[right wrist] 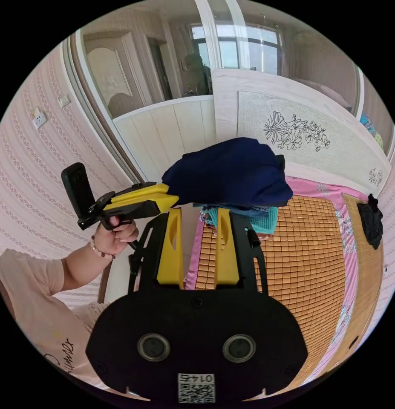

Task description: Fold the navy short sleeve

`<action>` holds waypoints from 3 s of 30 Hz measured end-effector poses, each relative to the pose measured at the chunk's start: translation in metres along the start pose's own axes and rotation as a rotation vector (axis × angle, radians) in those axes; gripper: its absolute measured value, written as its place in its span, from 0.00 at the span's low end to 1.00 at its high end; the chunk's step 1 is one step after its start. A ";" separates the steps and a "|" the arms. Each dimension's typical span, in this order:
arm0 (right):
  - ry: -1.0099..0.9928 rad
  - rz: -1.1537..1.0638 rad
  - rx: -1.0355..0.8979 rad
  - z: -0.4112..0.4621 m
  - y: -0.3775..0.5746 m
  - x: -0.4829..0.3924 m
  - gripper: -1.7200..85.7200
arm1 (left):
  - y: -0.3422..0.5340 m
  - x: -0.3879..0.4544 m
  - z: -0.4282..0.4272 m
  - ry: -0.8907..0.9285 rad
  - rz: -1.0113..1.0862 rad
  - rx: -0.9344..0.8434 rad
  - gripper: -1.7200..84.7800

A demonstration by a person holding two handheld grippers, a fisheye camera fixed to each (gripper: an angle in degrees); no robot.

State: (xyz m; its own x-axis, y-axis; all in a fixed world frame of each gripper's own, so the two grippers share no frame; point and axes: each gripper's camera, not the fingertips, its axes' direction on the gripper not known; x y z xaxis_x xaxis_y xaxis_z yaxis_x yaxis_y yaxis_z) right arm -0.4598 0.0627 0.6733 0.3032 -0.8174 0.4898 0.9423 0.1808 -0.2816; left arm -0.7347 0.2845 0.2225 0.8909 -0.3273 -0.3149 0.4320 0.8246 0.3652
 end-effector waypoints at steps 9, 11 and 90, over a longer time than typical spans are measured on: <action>-0.013 0.009 0.182 -0.087 0.111 0.004 0.02 | -0.025 0.051 0.008 0.265 -0.038 -0.070 0.01; -0.022 0.082 0.213 -0.112 0.144 0.017 0.02 | -0.032 0.065 0.026 0.304 -0.056 -0.122 0.01; 0.513 0.280 1.377 -0.424 0.948 -0.287 0.02 | -0.165 0.295 -0.144 0.910 0.344 0.164 0.01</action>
State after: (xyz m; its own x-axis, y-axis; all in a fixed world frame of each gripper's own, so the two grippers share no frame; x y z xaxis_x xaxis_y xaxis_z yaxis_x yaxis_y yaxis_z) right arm 0.2861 0.2369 -0.0841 0.6856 -0.7153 0.1354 0.3432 0.4816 0.8064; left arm -0.5634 0.1185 -0.0570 0.5539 0.4549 -0.6973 0.2446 0.7116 0.6586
